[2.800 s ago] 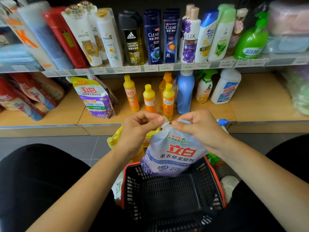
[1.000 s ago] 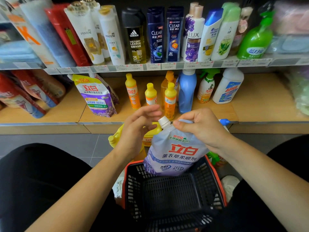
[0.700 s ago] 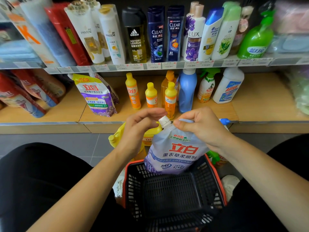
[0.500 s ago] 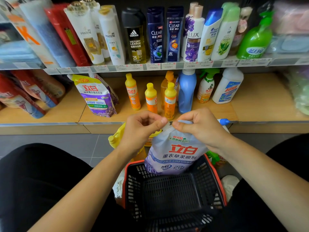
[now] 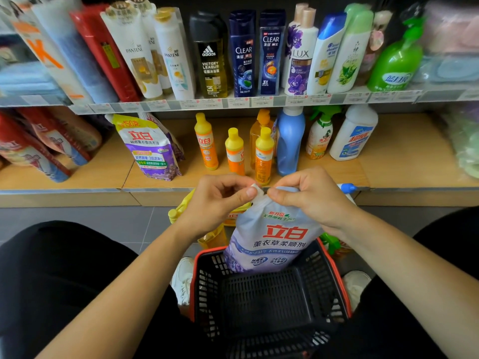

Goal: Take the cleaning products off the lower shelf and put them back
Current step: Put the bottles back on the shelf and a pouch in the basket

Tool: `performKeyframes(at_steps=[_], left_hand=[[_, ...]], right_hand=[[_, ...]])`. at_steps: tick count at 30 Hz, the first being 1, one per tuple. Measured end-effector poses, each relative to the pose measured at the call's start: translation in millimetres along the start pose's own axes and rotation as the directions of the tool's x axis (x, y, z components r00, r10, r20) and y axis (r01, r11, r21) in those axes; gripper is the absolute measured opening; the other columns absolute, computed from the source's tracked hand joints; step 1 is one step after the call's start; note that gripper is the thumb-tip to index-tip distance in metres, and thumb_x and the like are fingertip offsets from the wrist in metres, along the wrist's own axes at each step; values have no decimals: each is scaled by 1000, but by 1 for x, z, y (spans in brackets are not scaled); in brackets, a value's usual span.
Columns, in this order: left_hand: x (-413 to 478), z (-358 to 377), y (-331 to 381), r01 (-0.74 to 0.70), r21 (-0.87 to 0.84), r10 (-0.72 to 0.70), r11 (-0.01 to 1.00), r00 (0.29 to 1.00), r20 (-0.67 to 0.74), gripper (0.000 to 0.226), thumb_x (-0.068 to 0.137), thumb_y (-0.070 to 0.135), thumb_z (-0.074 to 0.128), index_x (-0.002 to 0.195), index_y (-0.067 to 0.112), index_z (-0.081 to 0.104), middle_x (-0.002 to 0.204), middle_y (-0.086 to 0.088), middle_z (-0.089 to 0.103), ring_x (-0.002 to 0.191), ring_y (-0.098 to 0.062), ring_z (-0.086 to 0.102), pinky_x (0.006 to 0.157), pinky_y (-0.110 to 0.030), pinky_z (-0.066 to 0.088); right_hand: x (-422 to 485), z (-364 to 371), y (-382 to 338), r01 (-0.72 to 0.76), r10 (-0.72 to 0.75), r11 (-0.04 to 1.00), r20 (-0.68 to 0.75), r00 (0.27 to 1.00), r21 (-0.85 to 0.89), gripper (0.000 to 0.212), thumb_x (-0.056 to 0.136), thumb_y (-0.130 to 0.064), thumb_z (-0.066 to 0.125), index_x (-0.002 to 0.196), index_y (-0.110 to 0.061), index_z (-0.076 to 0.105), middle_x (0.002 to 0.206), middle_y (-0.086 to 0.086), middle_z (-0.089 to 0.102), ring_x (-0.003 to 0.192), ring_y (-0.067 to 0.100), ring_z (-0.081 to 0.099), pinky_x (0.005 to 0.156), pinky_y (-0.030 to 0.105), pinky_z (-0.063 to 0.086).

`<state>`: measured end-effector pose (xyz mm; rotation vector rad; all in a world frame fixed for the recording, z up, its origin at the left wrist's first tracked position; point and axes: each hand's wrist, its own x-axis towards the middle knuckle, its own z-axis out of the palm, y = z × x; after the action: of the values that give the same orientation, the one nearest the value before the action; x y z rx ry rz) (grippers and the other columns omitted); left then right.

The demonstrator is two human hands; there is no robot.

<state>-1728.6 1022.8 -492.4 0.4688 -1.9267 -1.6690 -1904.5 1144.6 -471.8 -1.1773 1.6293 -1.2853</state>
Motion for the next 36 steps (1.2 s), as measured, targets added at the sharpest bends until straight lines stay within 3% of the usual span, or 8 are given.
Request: performKeyframes(at_steps=[6,13,17,20,24,27,31,36], left_hand=[[2,-6,-5,-5,-50,9,999,997,73,26,90,8,66,116,13,71,102,2,77,96,-11,67,83,-22,54],[4,-19,-27,241,7,-240,971,967,89,53,89,52,63,138,31,59,131,5,68,120,-18,64,101,-35,51],[-3,-18,-56,665,19,-654,747,739,-162,50,79,66,61,116,32,66,127,-2,66,111,-20,63,100,-40,47],[-10,-8,-71,787,-101,-793,609,607,-56,50,90,60,55,109,16,72,103,-10,73,88,-24,68,91,-40,53],[-13,2,-71,715,-222,-716,663,692,89,34,83,39,76,103,12,74,103,-15,75,93,-25,73,99,-41,52],[-12,12,-71,559,-218,-580,800,813,-40,17,89,21,71,97,6,75,90,-13,73,88,-24,66,86,-31,56],[-11,12,-69,490,-136,-508,861,826,-243,25,94,7,67,71,10,74,60,-1,68,58,-12,63,61,-21,59],[-17,-13,-68,530,56,-482,846,806,-343,23,89,13,75,68,3,70,56,-3,65,46,-10,58,51,-22,52]], right_hand=[[1,-1,0,-28,26,997,26,999,70,13,86,-13,75,74,-17,79,74,7,76,68,10,68,61,22,53],[-3,-16,-3,-40,60,978,-94,994,203,12,76,-24,77,75,-12,79,75,11,75,69,17,70,64,27,56],[-4,-36,-8,19,36,955,-179,983,295,13,70,-28,76,74,-17,80,73,4,74,68,15,70,64,27,58],[-7,-50,-13,70,9,944,-237,971,322,13,72,-27,74,77,-18,81,74,5,75,70,17,71,68,30,59],[-9,-68,-13,92,28,931,-322,946,353,9,78,-24,74,77,-18,81,74,4,76,69,18,73,65,31,60],[-8,-80,-4,59,70,949,-388,919,310,14,87,-19,71,76,-20,80,76,4,76,72,19,73,67,35,62],[-11,-89,20,19,63,982,-422,904,187,10,91,-16,70,89,-22,78,91,5,77,89,20,73,78,37,59],[-19,-82,68,-144,163,986,-301,939,85,40,98,-4,57,130,-28,61,116,9,70,106,21,67,92,38,53]])
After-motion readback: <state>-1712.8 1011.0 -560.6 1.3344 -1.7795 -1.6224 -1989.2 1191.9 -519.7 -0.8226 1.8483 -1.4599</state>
